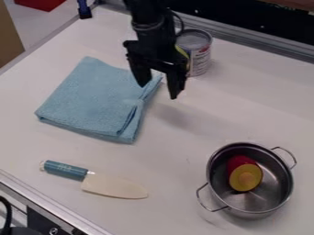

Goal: Moved the blue cloth to the left side of the table

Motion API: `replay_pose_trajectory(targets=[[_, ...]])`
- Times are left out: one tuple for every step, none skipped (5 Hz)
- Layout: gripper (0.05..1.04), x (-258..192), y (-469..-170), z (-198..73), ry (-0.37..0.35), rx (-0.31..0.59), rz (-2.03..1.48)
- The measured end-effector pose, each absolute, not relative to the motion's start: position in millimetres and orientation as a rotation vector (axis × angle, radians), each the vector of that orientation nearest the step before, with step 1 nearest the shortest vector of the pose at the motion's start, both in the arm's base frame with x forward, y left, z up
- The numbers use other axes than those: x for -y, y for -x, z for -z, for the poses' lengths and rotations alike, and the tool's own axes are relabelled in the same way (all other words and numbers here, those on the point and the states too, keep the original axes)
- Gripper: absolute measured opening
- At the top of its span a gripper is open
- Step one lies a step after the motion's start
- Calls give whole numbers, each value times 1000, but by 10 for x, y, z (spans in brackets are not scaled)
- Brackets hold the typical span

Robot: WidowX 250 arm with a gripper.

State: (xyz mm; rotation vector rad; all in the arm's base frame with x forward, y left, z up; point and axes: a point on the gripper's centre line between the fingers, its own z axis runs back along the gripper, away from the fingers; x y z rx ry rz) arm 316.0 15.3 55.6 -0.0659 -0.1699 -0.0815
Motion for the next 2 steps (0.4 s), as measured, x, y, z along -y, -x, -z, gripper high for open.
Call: replay_pose_trajectory(targets=[[1000, 118, -3198, -579, 83, 177, 39], [1000, 338, -3302, -607, 62, 199, 38]])
